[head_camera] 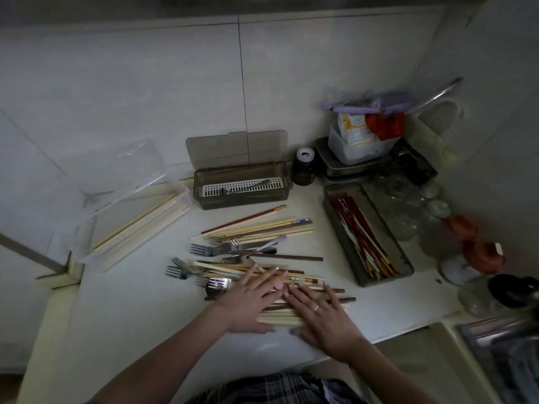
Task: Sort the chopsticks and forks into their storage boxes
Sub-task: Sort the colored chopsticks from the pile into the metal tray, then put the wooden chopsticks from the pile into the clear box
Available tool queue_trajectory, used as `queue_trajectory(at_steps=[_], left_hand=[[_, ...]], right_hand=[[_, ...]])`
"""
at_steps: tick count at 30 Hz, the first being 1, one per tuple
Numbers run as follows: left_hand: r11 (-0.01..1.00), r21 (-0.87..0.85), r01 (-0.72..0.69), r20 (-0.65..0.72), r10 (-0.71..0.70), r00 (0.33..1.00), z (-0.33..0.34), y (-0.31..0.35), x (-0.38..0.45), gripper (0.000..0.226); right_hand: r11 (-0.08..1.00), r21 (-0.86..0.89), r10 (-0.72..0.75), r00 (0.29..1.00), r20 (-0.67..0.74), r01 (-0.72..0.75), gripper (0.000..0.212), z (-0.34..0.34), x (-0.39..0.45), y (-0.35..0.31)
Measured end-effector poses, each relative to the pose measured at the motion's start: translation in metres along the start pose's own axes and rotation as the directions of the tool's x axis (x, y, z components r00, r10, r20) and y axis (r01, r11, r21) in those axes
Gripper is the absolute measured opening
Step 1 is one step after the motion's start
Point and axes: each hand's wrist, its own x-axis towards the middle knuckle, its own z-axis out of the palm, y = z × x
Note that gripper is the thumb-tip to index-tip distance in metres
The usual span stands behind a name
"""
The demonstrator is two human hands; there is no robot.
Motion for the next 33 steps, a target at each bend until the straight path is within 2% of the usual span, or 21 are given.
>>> queue_trajectory(at_steps=[4, 8, 10, 14, 18, 21, 23, 26, 29, 33], left_hand=[[0.996, 0.046, 0.077, -0.056, -0.074, 0.996, 0.003, -0.012, 0.008, 0.077], [0.972, 0.145, 0.187, -0.027, -0.185, 0.982, -0.01, -0.036, 0.019, 0.081], [0.958, 0.156, 0.241, -0.047, -0.237, 0.97, -0.015, -0.044, 0.023, 0.082], [0.908, 0.058, 0.415, -0.04, -0.413, 0.91, -0.018, -0.048, 0.034, 0.088], [0.84, -0.078, 0.536, -0.064, -0.541, 0.838, -0.017, -0.055, 0.049, 0.082], [0.849, -0.125, 0.513, -0.041, -0.521, 0.853, -0.017, -0.065, 0.046, 0.085], [0.891, -0.087, 0.446, -0.097, -0.453, 0.886, -0.013, -0.074, 0.035, 0.094], [0.908, -0.061, 0.416, -0.073, -0.419, 0.905, -0.003, -0.08, 0.018, 0.081], [0.893, -0.066, 0.445, -0.09, -0.449, 0.889, 0.003, -0.081, 0.005, 0.076], [0.862, -0.02, 0.507, -0.245, -0.496, 0.833, -0.002, -0.1, -0.025, 0.081]], right_hand=[[0.998, 0.02, 0.065, 0.998, 0.012, -0.066, 0.063, -0.006, 0.017, 0.001], [0.988, 0.083, 0.136, 0.991, -0.016, -0.134, 0.085, -0.014, 0.041, 0.005], [0.984, 0.072, 0.166, 0.986, -0.027, -0.164, 0.087, -0.022, 0.054, 0.009], [0.968, 0.071, 0.242, 0.97, 0.008, -0.242, 0.092, -0.039, 0.081, 0.014], [0.957, 0.058, 0.285, 0.958, 0.013, -0.286, 0.107, -0.049, 0.099, 0.027], [0.962, 0.066, 0.264, 0.964, 0.042, -0.266, 0.105, -0.048, 0.105, 0.036], [0.961, 0.116, 0.25, 0.968, 0.032, -0.252, 0.093, -0.044, 0.105, 0.04], [0.96, 0.164, 0.234, 0.972, -0.022, -0.228, 0.078, -0.033, 0.102, 0.033], [0.958, 0.167, 0.249, 0.966, -0.073, -0.234, 0.081, -0.027, 0.106, 0.018], [0.963, 0.102, 0.257, 0.963, -0.083, -0.248, 0.097, -0.027, 0.112, 0.001]])
